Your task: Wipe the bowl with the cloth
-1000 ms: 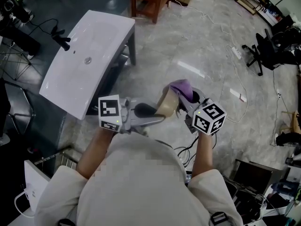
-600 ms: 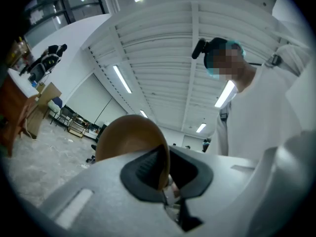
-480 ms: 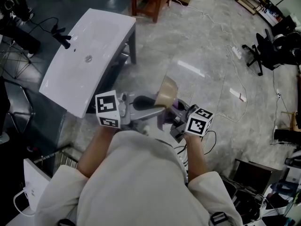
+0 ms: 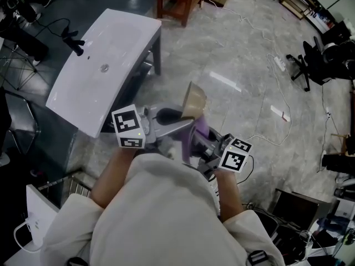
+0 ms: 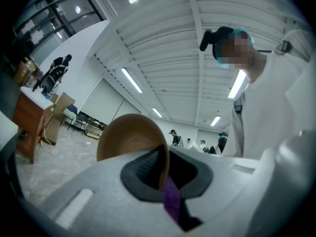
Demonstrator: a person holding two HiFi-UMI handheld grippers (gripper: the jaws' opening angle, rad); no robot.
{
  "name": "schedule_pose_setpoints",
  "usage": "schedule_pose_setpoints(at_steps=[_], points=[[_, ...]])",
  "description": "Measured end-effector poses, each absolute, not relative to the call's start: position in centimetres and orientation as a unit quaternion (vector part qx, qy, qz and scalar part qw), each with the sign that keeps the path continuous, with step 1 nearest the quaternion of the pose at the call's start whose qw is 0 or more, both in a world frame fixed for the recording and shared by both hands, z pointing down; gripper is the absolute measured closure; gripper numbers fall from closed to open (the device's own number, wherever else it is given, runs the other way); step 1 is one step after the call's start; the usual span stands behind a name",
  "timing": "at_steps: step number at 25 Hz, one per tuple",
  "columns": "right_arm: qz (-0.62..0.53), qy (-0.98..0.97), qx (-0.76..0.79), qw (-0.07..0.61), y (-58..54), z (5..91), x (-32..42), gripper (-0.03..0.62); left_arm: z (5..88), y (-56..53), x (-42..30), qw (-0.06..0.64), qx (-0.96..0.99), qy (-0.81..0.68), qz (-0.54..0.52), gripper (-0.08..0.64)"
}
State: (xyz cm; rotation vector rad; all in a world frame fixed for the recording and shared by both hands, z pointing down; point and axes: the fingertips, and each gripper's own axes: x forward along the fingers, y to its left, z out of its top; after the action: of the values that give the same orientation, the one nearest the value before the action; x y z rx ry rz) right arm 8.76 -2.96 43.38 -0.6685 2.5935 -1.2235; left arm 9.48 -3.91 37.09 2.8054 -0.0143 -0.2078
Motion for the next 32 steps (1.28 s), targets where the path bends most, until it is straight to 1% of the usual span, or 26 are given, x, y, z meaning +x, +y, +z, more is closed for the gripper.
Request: schedule_pose_setpoints(at_steps=[3, 5, 9, 13, 16, 23, 32], points=[[-0.4, 0.879, -0.232, 0.117, -2.4, 41.8, 9.6, 0.545, 38.6, -4.4, 9.5, 0.167, 0.985, -0.026, -0.044, 0.551], [-0.371, 0.889, -0.245, 0.105, -2.4, 40.9, 10.0, 0.545, 39.0, -4.5, 9.6, 0.177, 0.983, -0.031, -0.043, 0.551], [-0.294, 0.915, -0.275, 0.026, -2.3, 39.9, 10.4, 0.545, 38.9, -4.8, 9.9, 0.184, 0.981, -0.035, -0.047, 0.551], [-0.184, 0.928, -0.31, -0.093, -2.1, 39.3, 10.3, 0.545, 39.2, -4.7, 10.2, 0.185, 0.981, -0.035, -0.037, 0.551], [-0.118, 0.931, -0.32, -0.134, -2.1, 38.4, 9.9, 0.545, 39.5, -4.7, 10.0, 0.186, 0.981, -0.038, -0.036, 0.551], [-0.03, 0.939, -0.315, -0.136, -2.9, 35.6, 9.7, 0.545, 39.9, -3.8, 10.1, 0.18, 0.983, -0.021, -0.016, 0.551], [-0.029, 0.934, -0.346, -0.081, -6.3, 34.1, 10.5, 0.545, 40.0, -1.8, 10.6, 0.197, 0.98, 0.022, -0.008, 0.551]])
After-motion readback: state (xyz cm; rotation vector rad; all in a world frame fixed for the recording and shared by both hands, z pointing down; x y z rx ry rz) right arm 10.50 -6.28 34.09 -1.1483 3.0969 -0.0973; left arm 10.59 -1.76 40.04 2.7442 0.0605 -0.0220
